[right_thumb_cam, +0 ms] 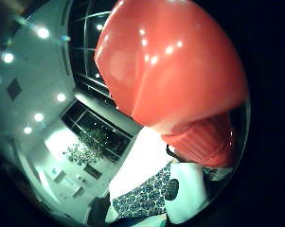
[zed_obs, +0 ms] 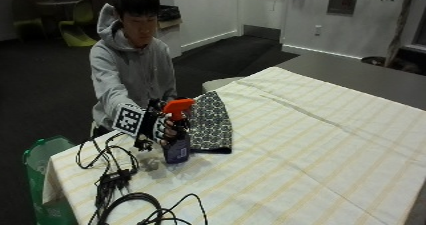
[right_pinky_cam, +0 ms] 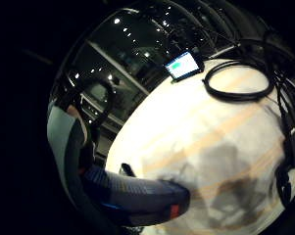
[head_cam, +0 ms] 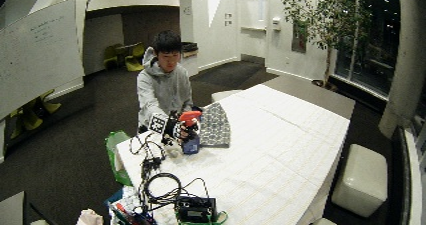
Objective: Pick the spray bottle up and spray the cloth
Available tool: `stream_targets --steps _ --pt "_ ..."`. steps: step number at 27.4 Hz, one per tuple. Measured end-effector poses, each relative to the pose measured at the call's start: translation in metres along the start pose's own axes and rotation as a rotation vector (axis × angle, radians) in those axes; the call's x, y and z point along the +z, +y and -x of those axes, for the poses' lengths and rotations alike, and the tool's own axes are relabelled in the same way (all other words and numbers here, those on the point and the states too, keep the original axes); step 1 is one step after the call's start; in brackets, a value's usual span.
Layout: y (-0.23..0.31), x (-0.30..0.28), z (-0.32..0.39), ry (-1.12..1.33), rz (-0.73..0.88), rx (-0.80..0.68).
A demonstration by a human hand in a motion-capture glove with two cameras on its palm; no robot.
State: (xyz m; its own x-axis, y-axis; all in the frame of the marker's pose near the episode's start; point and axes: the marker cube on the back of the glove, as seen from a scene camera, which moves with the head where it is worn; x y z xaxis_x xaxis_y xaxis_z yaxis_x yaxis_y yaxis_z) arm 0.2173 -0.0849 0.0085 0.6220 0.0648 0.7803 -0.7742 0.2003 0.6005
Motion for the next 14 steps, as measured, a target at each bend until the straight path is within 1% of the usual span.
stream_targets --steps 3,7,14 --pt "-0.004 0.004 0.004 0.032 0.060 -0.056" --pt "0.001 0.005 0.018 0.112 0.247 -0.150" --pt "-0.006 0.012 0.055 0.201 0.265 -0.378"
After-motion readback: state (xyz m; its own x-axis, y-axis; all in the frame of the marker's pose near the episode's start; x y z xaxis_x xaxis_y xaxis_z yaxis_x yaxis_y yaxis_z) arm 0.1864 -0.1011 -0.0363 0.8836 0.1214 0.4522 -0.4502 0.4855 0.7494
